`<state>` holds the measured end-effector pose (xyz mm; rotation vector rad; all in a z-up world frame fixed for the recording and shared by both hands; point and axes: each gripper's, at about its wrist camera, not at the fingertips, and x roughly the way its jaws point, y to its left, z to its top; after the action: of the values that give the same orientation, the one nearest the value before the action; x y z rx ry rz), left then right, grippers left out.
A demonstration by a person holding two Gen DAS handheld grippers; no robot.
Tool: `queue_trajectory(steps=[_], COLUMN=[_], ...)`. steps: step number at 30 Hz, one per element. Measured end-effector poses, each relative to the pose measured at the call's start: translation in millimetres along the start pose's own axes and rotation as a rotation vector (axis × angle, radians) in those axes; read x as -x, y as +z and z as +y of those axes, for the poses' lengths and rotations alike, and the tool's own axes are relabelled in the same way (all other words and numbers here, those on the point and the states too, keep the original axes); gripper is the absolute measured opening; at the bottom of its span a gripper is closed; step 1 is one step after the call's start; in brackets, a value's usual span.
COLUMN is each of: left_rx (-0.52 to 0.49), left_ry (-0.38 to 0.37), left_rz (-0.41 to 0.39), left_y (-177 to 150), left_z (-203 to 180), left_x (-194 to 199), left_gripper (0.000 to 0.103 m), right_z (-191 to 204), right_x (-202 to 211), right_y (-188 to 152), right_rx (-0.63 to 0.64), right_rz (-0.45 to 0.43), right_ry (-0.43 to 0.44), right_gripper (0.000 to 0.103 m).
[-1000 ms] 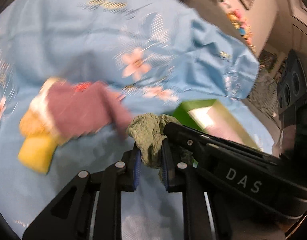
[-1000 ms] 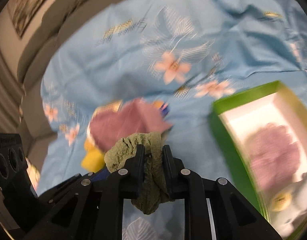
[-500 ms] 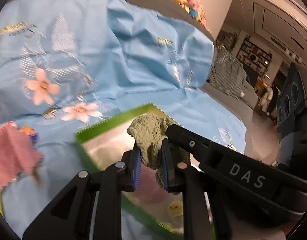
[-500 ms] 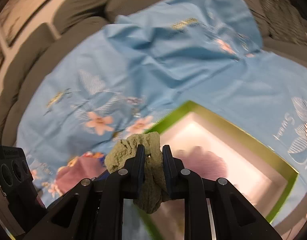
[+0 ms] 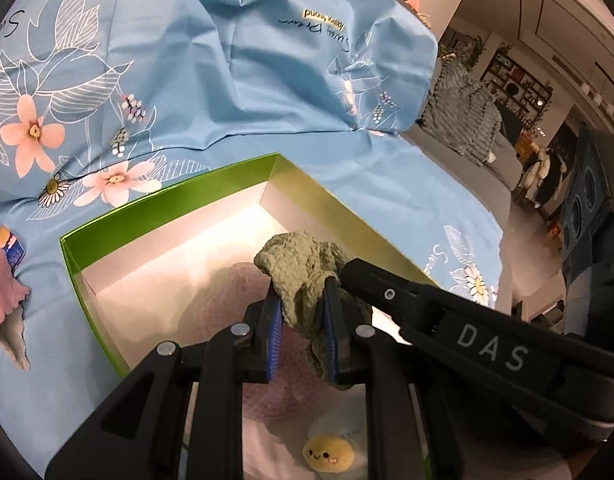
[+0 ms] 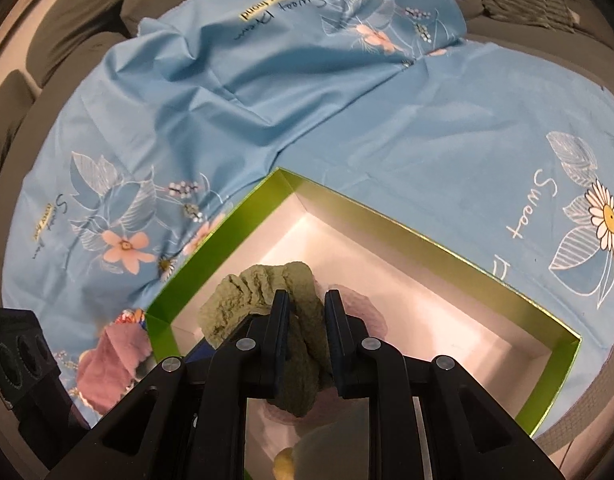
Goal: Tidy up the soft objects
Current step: 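Lower the cloth into the box and open the right gripper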
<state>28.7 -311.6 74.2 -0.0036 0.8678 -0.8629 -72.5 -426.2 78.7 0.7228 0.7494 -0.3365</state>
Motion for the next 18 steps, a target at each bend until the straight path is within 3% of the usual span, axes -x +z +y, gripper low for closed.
queue_trajectory(steps=[2, 5, 6, 7, 8, 9, 10, 14, 18], left_rx=[-0.001, 0.004, 0.007, 0.010, 0.009, 0.008, 0.009, 0.042, 0.091], left_ry=[0.020, 0.058, 0.067, 0.074, 0.081, 0.083, 0.085, 0.101, 0.129], left_rz=[0.009, -0.014, -0.030, -0.042, -0.060, -0.076, -0.096, -0.133, -0.183], left_y=[-0.7, -0.4, -0.4, -0.6, -1.4, -2.1, -3.2, -6.6, -18.6], left_z=[-0.2, -0.2, 0.3, 1.0, 2.2, 3.0, 4.8, 15.5, 31.9], left_x=[-1.2, 2.7, 6.3, 10.2, 16.7, 21.7, 29.2, 55.7, 88.5], left_gripper=[0.024, 0.051, 0.063, 0.069, 0.071, 0.075, 0.080, 0.082, 0.091], right_z=[-1.1, -1.8, -2.0, -1.9, -1.1, -0.4, 0.6, 11.8, 29.4], right_x=[2.6, 11.7, 14.5, 17.8, 19.4, 21.3, 23.6, 34.7, 37.6], right_y=[-0.3, 0.3, 0.7, 0.1, 0.2, 0.2, 0.1, -3.2, -10.1], right_rx=[-0.016, -0.034, -0.037, -0.040, -0.042, -0.043, -0.042, -0.012, 0.036], right_rz=[-0.007, -0.044, -0.054, -0.066, -0.077, -0.091, -0.107, -0.171, -0.183], right_ry=[-0.013, -0.012, -0.007, 0.000, -0.001, -0.003, -0.004, -0.013, 0.013], right_gripper=[0.022, 0.022, 0.025, 0.037, 0.045, 0.064, 0.075, 0.080, 0.085])
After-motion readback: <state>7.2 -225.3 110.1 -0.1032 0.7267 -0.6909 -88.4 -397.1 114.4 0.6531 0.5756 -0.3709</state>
